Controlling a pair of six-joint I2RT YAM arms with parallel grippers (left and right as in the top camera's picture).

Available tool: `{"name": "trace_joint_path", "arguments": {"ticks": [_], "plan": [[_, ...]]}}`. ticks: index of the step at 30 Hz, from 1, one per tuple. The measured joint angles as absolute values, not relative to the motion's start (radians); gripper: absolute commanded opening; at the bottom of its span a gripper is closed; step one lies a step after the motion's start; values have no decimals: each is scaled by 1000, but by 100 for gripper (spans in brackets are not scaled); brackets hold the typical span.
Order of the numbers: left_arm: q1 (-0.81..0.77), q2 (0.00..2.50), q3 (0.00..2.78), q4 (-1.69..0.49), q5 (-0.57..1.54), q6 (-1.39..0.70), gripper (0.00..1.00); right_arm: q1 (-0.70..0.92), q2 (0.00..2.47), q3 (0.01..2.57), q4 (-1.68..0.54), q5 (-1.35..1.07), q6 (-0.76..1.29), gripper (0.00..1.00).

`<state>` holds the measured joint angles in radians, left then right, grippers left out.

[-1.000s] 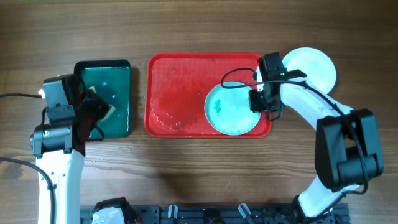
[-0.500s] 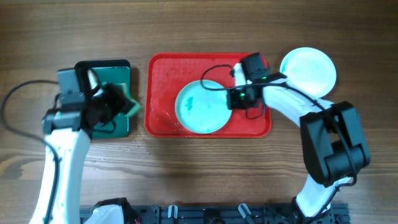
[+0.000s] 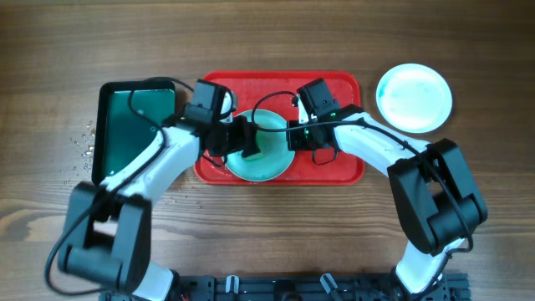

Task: Clean dirty plates on tray and stack at the side
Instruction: 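Scrub the last plate with the sponge while the right gripper holds it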

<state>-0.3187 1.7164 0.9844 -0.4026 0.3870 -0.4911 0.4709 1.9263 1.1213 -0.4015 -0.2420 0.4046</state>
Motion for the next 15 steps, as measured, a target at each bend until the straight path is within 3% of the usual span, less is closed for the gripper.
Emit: {"name": "trace_joint_path", "arguments": {"ticks": [7,15], "plan": [[-342,1845,984,-261,419,-503,4,471,1927,1121,-398,-242,408,6],[-393,1824,1015,-375,4,-507,4,480,1929,1121,-391,-243,408,6]]}}
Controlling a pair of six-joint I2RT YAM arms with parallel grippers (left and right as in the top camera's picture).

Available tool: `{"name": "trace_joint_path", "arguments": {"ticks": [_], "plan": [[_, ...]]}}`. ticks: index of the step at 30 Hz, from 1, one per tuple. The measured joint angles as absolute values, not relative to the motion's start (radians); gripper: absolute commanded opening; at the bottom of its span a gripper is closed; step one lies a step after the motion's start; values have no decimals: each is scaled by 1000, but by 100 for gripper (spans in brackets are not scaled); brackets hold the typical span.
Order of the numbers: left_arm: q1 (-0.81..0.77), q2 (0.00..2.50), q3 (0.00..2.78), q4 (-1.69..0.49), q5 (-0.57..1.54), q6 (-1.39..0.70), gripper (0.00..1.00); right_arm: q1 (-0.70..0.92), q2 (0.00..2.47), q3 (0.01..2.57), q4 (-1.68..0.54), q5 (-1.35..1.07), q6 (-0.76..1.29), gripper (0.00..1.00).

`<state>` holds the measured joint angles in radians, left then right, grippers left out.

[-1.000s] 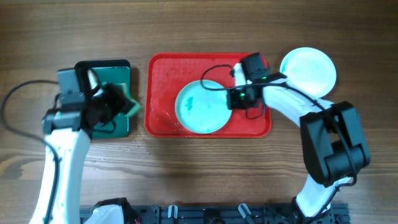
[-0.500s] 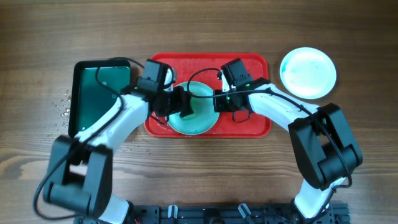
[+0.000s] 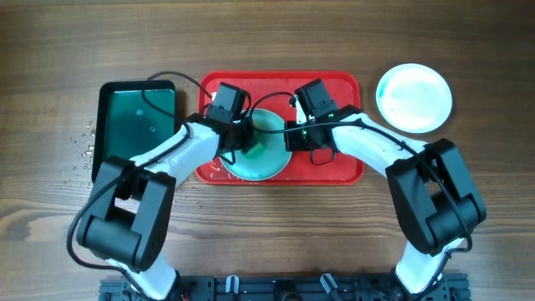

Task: Clean dirty plates on tray and stack at the side
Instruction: 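Scrub the last plate with the sponge while the right gripper holds it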

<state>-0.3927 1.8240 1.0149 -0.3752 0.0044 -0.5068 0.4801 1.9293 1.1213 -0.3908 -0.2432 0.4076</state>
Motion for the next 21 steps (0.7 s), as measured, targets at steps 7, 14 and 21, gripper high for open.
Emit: {"name": "trace_joint_path", "arguments": {"ticks": [7,14,21], "plan": [[-398,1781,1003,-424,-275,-506,4,493,1931,1122,-387,-262,407,5],[-367,1534,986,-438,-378,-506,4,487,1931,1122,-392,-262,407,4],[-365,1407,986,-442,-156,-506,4,487,1931,1122,-392,-262,407,4]]}}
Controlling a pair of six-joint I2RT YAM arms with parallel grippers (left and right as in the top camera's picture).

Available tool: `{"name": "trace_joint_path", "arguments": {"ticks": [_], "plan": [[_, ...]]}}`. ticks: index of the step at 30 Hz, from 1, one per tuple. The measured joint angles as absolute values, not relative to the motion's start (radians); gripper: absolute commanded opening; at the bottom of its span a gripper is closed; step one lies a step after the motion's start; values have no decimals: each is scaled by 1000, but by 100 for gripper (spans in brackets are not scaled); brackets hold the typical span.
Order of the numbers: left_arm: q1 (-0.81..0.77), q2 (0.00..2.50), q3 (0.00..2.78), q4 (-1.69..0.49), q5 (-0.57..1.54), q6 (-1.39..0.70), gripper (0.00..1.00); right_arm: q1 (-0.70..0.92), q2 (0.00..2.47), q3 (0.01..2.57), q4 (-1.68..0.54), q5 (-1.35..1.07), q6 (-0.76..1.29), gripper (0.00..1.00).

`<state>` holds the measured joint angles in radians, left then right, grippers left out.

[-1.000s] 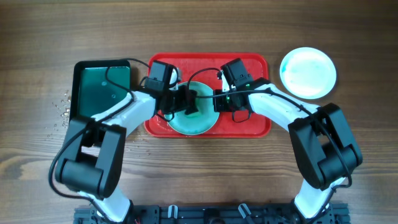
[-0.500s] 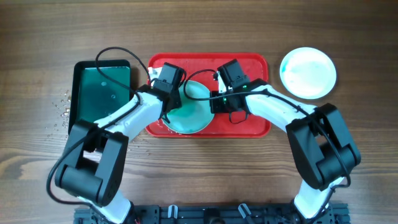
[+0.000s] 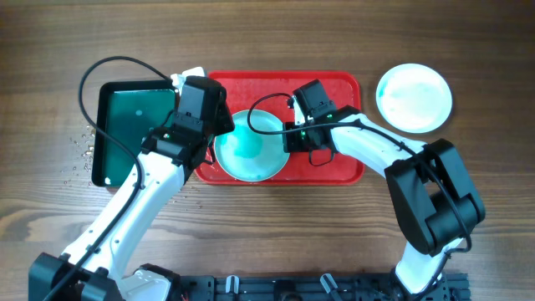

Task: Clean dirty plates on tray and stack at the side
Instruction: 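Scrub the last plate with the sponge while the right gripper holds it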

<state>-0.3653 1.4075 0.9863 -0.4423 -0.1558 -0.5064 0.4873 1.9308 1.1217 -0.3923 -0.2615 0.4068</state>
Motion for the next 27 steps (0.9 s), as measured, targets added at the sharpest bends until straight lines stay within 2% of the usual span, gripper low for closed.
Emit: {"name": "trace_joint_path", "arguments": {"ticks": [9,18,22,27], "plan": [[-368,1522,986,-495,86,-506,4,487,1931,1138,-415,-252,407,4],[-370,1778,986,-429,132,-506,4,485,1931,1142,-426,-247,407,4],[-375,1787,994,-445,73,-506,4,485,1931,1142,-427,-245,407,4],[-380,1776,1002,-502,-149,-506,4,485,1931,1144,-430,-245,395,4]]}}
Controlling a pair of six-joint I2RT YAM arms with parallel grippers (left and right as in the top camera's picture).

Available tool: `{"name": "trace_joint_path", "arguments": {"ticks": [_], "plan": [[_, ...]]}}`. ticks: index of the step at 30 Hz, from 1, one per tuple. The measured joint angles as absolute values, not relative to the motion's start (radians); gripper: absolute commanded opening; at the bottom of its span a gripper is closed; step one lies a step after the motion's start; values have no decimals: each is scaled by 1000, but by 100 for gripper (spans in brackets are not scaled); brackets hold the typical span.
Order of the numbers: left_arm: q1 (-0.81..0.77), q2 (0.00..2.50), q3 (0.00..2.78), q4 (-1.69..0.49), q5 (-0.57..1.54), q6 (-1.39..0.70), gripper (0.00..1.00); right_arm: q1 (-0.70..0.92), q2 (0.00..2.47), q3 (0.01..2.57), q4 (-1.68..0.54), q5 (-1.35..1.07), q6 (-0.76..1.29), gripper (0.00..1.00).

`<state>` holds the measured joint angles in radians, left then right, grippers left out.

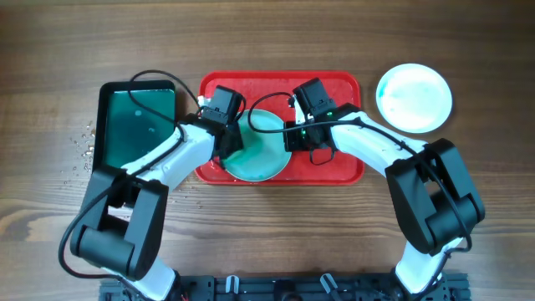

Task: Clean dirty plates on tray and stack at the side
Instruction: 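Scrub the last plate with the sponge while the right gripper holds it, then carry the last plate with the right gripper onto the right stack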

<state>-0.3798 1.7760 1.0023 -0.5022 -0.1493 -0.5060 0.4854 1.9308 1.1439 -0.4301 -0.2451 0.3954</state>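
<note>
A teal plate (266, 152) lies on the red tray (334, 171). My left gripper (231, 142) hangs over the plate's left part. Its wrist hides the fingers, so what they hold does not show. At the plate's right rim my right gripper (289, 134) is shut on the edge. A second plate (414, 98), white-rimmed and teal, rests on the table to the right of the tray.
A dark green rectangular bin (138, 125) stands left of the red tray. Small crumbs (84, 146) lie on the wood left of the bin. Cables loop over the tray's back half.
My left gripper was at the tray's back left corner beside the green bin, off the plate. It is now over the plate's left part again. The right gripper has held still.
First my left gripper was over the plate's left side with a dark thing at its tip, and then still on the plate. After that it was at the tray's left corner by the bin, the plate uncovered. Now it is over the plate again. The right gripper stayed on the rim.
</note>
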Motion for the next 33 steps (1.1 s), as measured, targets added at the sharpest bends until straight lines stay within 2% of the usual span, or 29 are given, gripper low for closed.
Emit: {"name": "trace_joint_path", "arguments": {"ticks": [6,9,13,19,25,29,33], "plan": [[-383,1670,990,-540,-330,-506,4,487,1932,1192,-500,-244,365,4],[-362,1489,981,-546,-412,-514,4,477,1932,1235,-557,-219,314,4],[-332,1235,981,-544,-421,-514,4,477,1927,1333,-656,-136,245,4],[-65,1084,981,-646,-344,-520,4,516,1867,1520,-822,100,129,4],[206,1102,981,-678,-144,-522,4,691,1795,1641,-843,527,-46,4],[250,1151,981,-678,-81,-522,4,863,1792,1645,-790,824,-239,4],[250,1207,981,-679,-52,-522,4,995,1792,1645,-668,1010,-432,4]]}}
